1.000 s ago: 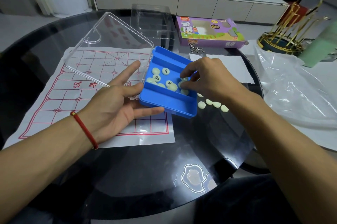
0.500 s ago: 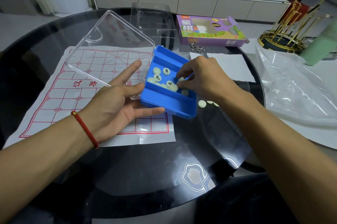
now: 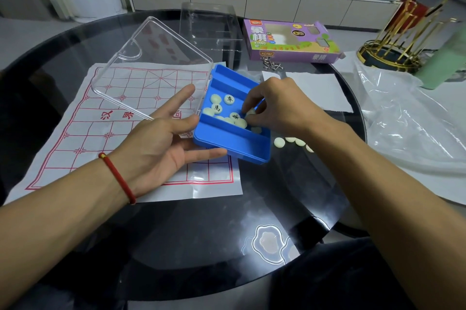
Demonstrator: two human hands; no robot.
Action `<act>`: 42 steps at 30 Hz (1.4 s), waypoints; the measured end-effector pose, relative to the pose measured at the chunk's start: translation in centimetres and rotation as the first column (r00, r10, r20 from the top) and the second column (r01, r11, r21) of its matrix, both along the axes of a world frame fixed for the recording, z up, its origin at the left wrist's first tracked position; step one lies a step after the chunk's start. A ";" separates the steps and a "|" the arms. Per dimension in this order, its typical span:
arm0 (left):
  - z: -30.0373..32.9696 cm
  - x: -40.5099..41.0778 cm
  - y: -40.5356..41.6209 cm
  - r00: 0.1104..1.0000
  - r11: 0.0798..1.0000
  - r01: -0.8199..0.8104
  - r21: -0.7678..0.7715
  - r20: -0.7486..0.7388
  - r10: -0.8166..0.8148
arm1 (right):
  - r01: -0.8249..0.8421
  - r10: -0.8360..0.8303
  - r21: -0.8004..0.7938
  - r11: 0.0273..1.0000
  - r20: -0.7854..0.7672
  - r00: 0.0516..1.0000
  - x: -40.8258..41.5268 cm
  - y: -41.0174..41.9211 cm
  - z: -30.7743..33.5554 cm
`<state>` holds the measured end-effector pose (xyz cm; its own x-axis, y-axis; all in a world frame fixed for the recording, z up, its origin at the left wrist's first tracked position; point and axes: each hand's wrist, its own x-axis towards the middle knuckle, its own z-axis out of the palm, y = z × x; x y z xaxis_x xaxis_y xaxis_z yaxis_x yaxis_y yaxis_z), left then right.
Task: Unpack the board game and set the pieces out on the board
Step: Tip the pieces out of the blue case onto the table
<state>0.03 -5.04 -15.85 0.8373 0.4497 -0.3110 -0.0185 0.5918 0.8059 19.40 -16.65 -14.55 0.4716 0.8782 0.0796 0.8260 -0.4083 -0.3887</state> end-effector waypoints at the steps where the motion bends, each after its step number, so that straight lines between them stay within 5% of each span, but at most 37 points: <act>1: 0.0 0.0 0.1 1.000 1.000 -0.005 0.000 -0.003 0.005 | 0.004 -0.004 0.014 1.000 0.000 1.000 0.2 -0.1 0.1; 9: -0.2 0.1 0.3 1.000 1.000 0.002 0.003 -0.003 -0.002 | 0.089 -0.079 0.144 0.985 -0.078 0.994 2.2 -3.4 2.8; 19: -0.3 0.3 0.2 1.000 1.000 -0.008 0.017 -0.002 0.008 | 0.207 -0.210 -0.132 0.969 -0.008 0.978 6.5 -12.0 0.5; 27: -0.4 0.2 0.0 1.000 0.999 0.001 0.051 0.000 -0.001 | 0.215 -0.223 -0.117 0.970 -0.058 0.973 6.6 -12.7 -0.6; 31: -0.5 0.3 0.0 1.000 0.997 0.019 0.074 0.004 -0.020 | 0.243 -0.240 0.026 0.970 -0.081 0.967 6.1 -15.2 2.2; 42: -0.6 -0.3 -0.4 0.998 0.990 0.049 0.135 0.020 -0.052 | 0.134 -0.129 -0.035 0.990 0.123 0.984 1.9 -14.7 -3.0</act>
<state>-0.27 -5.45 -16.47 0.8663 0.4431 -0.2307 -0.0110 0.4787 0.8779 21.33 -31.38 -17.57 0.5725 0.8130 0.1060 0.8035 -0.5305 -0.2700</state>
